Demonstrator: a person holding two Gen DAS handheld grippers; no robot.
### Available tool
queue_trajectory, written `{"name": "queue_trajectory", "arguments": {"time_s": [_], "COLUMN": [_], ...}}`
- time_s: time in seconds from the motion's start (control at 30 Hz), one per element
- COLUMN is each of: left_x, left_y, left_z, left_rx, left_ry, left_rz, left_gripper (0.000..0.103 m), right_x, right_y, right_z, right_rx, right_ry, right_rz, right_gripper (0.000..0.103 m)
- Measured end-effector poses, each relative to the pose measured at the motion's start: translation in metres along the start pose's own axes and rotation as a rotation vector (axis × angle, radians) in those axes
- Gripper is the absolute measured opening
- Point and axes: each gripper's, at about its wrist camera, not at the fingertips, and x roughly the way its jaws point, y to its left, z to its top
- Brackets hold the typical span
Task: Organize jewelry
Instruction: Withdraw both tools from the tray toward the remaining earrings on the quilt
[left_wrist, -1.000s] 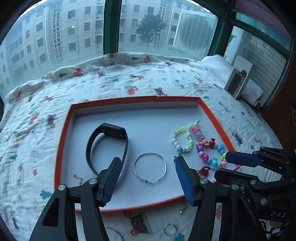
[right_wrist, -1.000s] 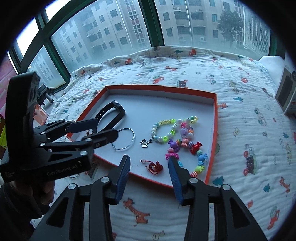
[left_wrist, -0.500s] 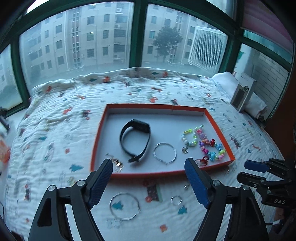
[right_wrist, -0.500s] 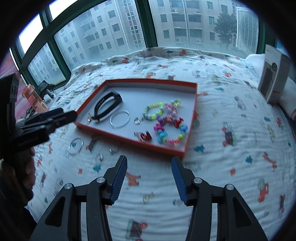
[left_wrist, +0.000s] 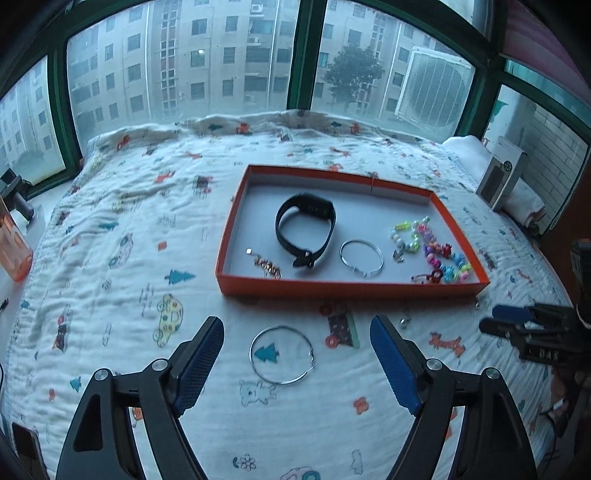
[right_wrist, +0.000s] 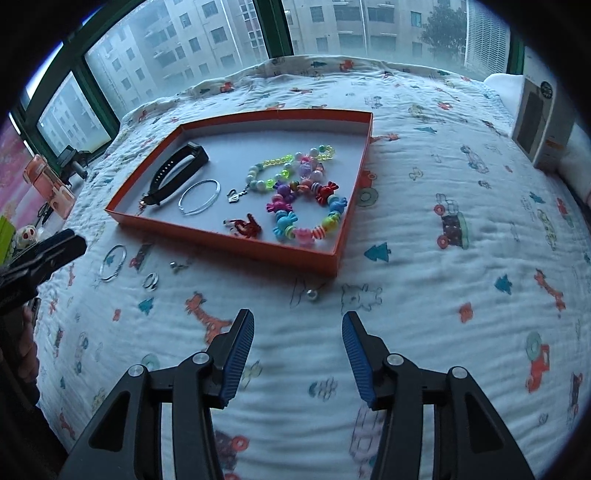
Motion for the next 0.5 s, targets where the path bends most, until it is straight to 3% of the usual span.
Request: {"name": "queue_trajectory", "arguments": {"time_s": [0.27, 0.5], "left_x": [0.013, 0.025], "left_y": [0.008, 0.010], "left_z": [-0.008, -0.014], "left_rx": [-0.020, -0.047], "left_ry": [0.034, 0.064], "left_rz": [-0.001, -0.008], "left_gripper": [0.087, 0.087], "right_x": [0.012, 0.015], "right_y": [0.007, 0.003], "right_z": [0.011, 0.016], "right_rx": [-0.150, -0.194], "right_ry": [0.011, 0.009], "right_rz": [0.017, 0.047], "right_gripper": [0.055, 0.055]}}
